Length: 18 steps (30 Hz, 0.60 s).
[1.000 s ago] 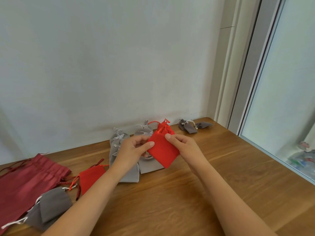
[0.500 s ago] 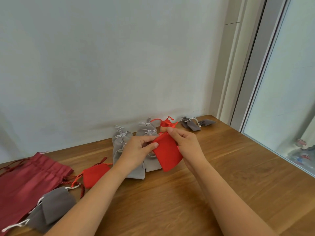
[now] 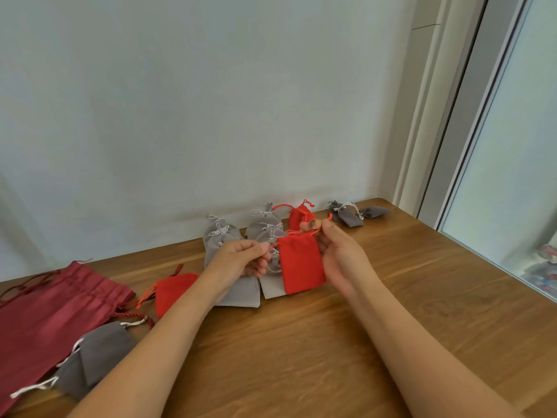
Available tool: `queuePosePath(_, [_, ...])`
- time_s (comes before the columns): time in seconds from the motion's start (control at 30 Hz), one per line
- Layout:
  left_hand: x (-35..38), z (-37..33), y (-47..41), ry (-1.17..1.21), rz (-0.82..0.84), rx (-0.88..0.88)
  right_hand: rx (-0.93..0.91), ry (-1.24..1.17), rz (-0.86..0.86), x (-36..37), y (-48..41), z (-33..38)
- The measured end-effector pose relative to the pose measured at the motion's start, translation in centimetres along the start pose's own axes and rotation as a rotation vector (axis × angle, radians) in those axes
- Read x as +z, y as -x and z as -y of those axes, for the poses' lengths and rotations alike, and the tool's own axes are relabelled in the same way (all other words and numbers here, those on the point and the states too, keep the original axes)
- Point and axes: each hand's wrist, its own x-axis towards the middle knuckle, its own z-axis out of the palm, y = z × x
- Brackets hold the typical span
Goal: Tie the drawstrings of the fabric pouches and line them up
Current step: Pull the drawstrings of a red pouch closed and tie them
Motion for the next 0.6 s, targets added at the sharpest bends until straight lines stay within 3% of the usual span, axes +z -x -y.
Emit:
queuePosePath(0.17, [1.3, 0.0, 0.0, 0.083, -0.082, 0.061, 0.061, -0.192, -0.100, -0.8, -0.2, -0.1])
queuePosePath(0.37, [1.9, 0.9, 0.1, 0.603, -0.034, -0.054, 0.105, -0.251, -0.172, -0.9, -0.2, -1.3])
queuePosePath(0.6, [1.8, 1.5, -0.2, 0.651, -0.080, -0.121, 0.027, -0.332, -0.171, -1.4, 0.0, -0.3])
